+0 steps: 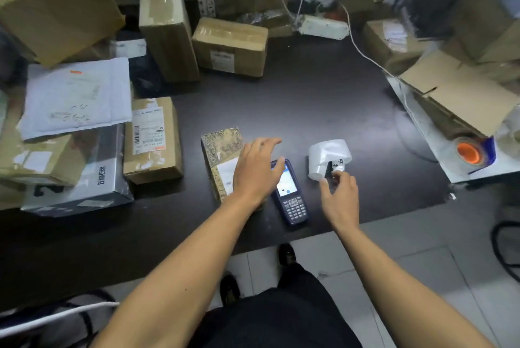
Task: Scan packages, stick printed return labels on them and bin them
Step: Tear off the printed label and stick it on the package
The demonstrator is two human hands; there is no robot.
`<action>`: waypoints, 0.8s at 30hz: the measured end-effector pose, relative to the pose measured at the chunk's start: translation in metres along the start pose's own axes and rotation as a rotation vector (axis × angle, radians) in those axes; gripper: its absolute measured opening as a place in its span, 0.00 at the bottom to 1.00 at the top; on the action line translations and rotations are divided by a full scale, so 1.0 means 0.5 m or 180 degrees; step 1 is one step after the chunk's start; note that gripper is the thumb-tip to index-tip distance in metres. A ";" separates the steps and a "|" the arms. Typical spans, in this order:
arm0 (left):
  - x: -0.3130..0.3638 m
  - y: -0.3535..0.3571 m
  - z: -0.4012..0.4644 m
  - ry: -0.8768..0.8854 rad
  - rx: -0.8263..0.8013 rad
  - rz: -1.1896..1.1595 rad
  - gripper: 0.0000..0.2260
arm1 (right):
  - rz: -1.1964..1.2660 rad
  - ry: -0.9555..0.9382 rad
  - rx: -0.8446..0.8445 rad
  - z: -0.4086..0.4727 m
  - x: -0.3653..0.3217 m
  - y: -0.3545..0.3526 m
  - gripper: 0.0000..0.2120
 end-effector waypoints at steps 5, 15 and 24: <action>0.066 0.116 0.083 0.0087 -0.0517 -0.0035 0.18 | 0.0119 0.0168 0.0006 0.098 0.033 -0.042 0.13; 0.116 0.318 0.216 -0.0438 -0.1210 -0.0216 0.24 | 0.0088 0.0120 -0.0747 0.252 0.048 -0.024 0.19; 0.019 0.317 0.206 -0.1240 -0.1164 -0.0631 0.20 | 0.0358 -0.0704 -0.1101 0.223 0.015 0.013 0.14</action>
Point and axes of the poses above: each hand's wrist, its own z-axis towards the middle knuckle, its own y-axis out of the palm, x = y × z, the point moved 8 cm from there along z, towards the middle knuckle, and after that the axes turned 9 degrees about y, right-handed, at the moved point
